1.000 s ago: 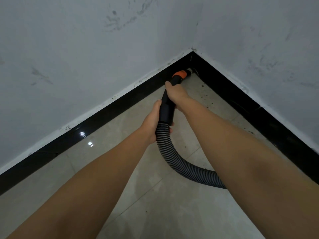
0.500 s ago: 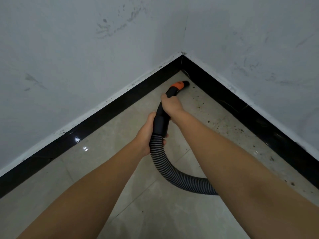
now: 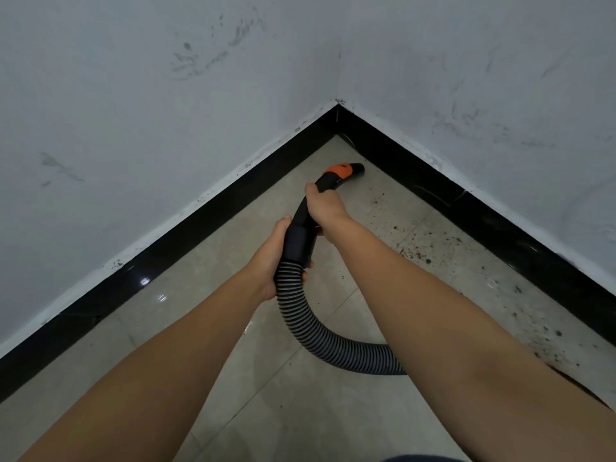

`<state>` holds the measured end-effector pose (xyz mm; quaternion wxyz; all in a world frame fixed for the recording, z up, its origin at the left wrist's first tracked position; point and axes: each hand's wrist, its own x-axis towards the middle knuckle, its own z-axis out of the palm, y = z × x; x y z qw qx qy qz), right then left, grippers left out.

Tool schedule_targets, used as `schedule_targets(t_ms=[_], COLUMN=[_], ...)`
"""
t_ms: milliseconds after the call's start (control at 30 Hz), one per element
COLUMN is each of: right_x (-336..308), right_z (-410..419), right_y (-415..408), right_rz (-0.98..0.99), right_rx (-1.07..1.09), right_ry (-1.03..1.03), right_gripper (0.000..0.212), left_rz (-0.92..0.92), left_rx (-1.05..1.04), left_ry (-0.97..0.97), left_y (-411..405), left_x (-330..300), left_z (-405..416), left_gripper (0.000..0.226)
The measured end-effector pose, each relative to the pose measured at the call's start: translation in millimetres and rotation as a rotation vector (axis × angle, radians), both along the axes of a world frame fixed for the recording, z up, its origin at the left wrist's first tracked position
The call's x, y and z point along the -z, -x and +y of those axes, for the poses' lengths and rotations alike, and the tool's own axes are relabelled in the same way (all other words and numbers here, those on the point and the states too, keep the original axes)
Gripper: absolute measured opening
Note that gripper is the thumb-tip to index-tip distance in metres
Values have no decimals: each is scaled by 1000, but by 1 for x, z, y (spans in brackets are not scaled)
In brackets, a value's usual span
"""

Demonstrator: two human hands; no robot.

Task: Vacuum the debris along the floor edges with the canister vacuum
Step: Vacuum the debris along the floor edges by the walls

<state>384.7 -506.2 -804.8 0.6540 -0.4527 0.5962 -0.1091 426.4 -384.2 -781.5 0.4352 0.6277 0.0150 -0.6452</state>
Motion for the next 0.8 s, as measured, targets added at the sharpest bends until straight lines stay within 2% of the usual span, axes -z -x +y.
schedule_targets(t_ms=[333,500,800], right_x=[-2,1,-5], right_z=[-20,-1,47], right_y=[2,10,1], right_rz=[19,-19,-75], right_rx=[53,156,83], right_ry=[65,-22,-107], right_gripper=[45,52,56], left_rz=[-20,-2,22], left_rx=[48,141,114], left_ry=[22,-17,-43], left_y=[2,-5,-14], left_x=[0,0,-9], left_z=[-24,-10,42], left_gripper=[57,59,59])
